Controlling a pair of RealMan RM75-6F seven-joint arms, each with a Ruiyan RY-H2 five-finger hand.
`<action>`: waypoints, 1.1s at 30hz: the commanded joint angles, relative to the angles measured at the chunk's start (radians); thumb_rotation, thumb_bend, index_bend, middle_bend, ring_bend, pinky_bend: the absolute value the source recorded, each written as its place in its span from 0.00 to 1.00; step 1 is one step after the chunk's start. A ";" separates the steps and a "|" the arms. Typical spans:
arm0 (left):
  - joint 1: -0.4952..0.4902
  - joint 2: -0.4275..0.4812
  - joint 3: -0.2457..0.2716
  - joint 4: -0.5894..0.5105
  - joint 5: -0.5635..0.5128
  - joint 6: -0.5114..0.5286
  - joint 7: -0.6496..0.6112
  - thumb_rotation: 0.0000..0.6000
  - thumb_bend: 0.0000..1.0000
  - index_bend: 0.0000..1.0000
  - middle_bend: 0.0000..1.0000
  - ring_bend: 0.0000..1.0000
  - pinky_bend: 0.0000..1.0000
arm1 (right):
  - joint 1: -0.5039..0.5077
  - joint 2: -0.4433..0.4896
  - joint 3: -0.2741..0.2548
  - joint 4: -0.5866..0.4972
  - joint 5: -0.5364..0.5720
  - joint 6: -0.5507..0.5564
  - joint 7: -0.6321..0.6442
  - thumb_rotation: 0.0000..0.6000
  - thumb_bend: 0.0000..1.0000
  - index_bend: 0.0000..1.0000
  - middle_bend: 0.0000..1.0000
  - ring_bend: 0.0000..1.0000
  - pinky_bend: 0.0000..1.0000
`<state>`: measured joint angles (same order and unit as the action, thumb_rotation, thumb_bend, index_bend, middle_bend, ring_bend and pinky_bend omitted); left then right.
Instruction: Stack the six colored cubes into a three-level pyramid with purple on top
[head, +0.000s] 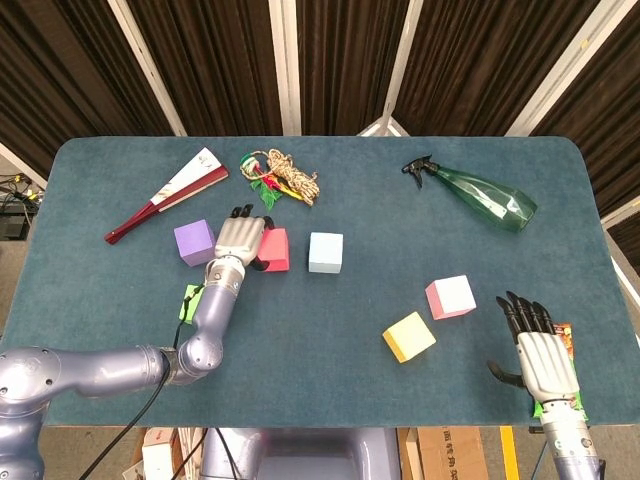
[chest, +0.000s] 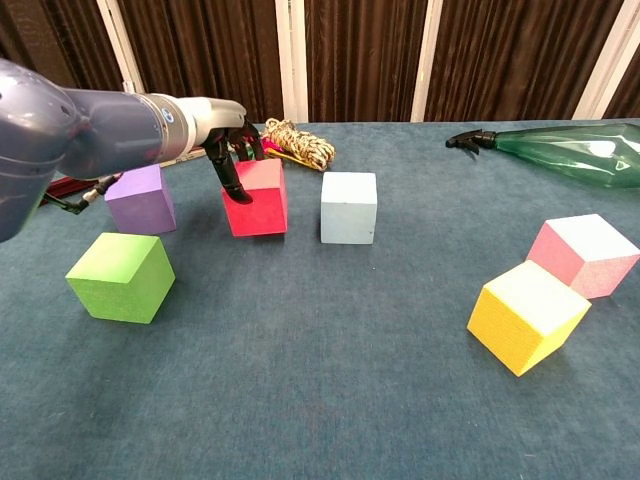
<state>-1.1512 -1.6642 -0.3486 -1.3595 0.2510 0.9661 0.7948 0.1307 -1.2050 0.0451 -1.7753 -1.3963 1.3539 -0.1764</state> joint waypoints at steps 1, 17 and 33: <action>-0.010 0.009 0.004 0.006 0.005 -0.032 -0.002 1.00 0.39 0.33 0.33 0.00 0.00 | 0.000 -0.001 0.000 -0.001 0.002 0.000 -0.004 1.00 0.25 0.06 0.03 0.02 0.05; -0.046 -0.038 0.026 0.081 0.043 -0.026 -0.018 1.00 0.39 0.32 0.33 0.00 0.00 | 0.000 -0.001 0.003 -0.002 0.011 0.000 -0.004 1.00 0.25 0.06 0.03 0.02 0.05; -0.049 -0.094 0.029 0.155 0.075 -0.058 -0.054 1.00 0.38 0.31 0.33 0.00 0.00 | 0.004 -0.004 0.005 0.001 0.021 -0.005 -0.008 1.00 0.25 0.06 0.03 0.02 0.05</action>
<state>-1.1998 -1.7560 -0.3197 -1.2064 0.3253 0.9104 0.7424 0.1344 -1.2091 0.0504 -1.7742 -1.3750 1.3486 -0.1849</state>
